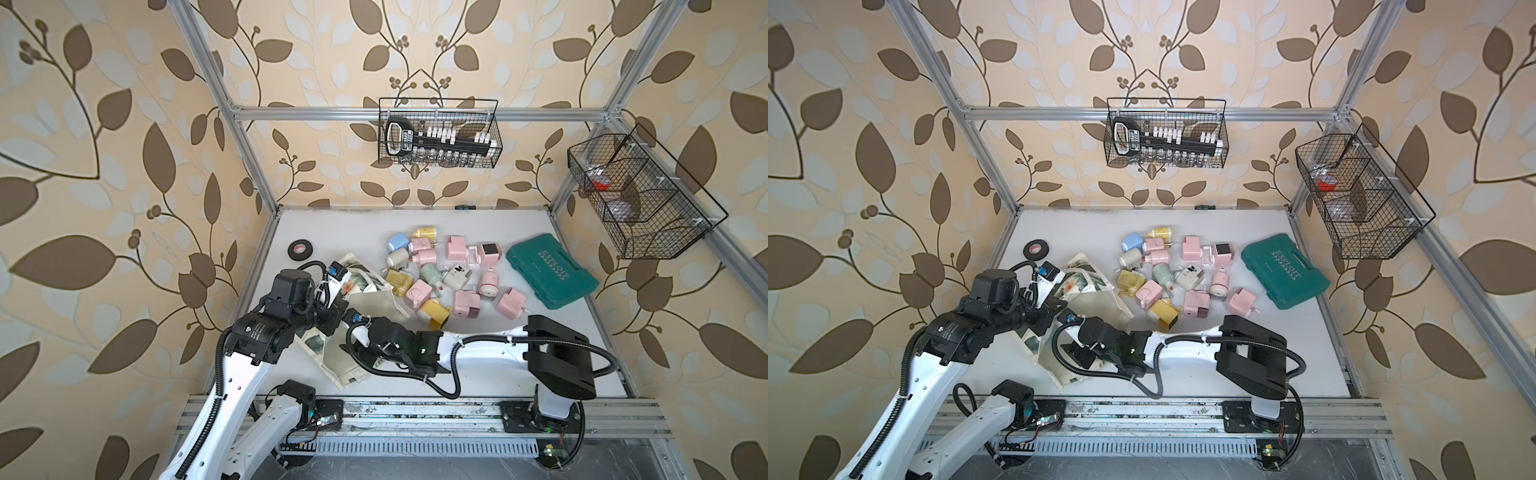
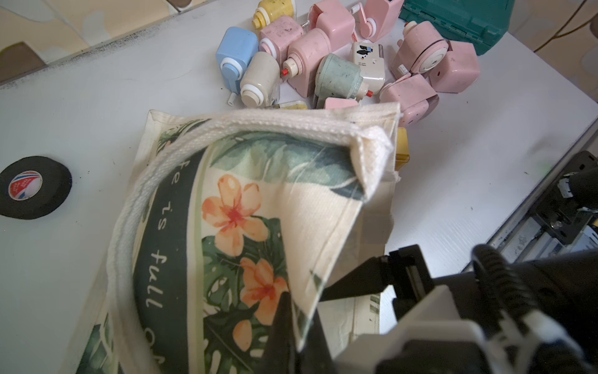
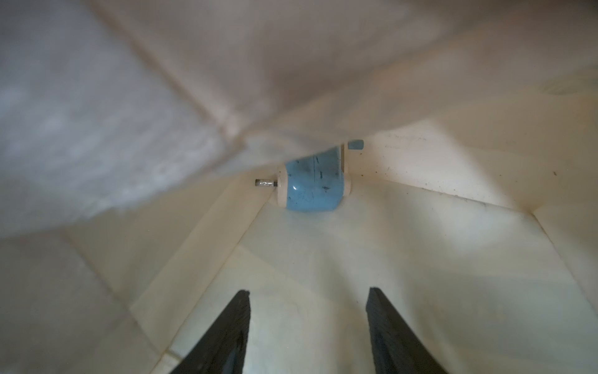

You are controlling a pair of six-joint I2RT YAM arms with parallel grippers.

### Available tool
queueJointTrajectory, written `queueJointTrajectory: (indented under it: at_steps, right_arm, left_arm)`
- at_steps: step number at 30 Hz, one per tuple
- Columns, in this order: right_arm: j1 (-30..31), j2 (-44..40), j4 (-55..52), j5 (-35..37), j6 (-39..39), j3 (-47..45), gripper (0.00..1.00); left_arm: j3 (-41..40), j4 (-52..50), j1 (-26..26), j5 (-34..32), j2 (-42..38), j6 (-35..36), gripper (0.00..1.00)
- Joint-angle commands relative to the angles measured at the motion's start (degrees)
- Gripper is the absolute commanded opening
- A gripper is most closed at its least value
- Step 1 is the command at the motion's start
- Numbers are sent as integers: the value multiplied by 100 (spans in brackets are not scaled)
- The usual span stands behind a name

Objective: Take out the pencil sharpeners from the tote bags
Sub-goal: Pick up the pencil sharpener from the canvas bag.

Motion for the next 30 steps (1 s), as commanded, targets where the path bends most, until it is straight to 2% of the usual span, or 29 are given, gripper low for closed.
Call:
queueJointTrajectory:
  at_steps: [1,6,13,15,22,30]
  right_arm:
    - [-27,507,313,-179,-130,402,57]
    - [-46,1114,926,-396,-316,833,57]
    - [-212,1364,1947,-537,241,590,75]
    - [-203,1424,2166,-496,302,495,77]
    - [-211,1199,2756,-67,505,-143,78]
    - [-204,1008,3288,-73,484,-668,74]
  left_arm:
    - [38,117,-26,110,-29,550,0]
    - [-22,265,-107,320,-80,680,0]
    - [220,176,-282,186,161,768,0]
    - [271,209,-282,195,227,753,0]
    - [438,312,-281,101,413,403,0]
    - [327,534,-282,-22,297,-1,0]
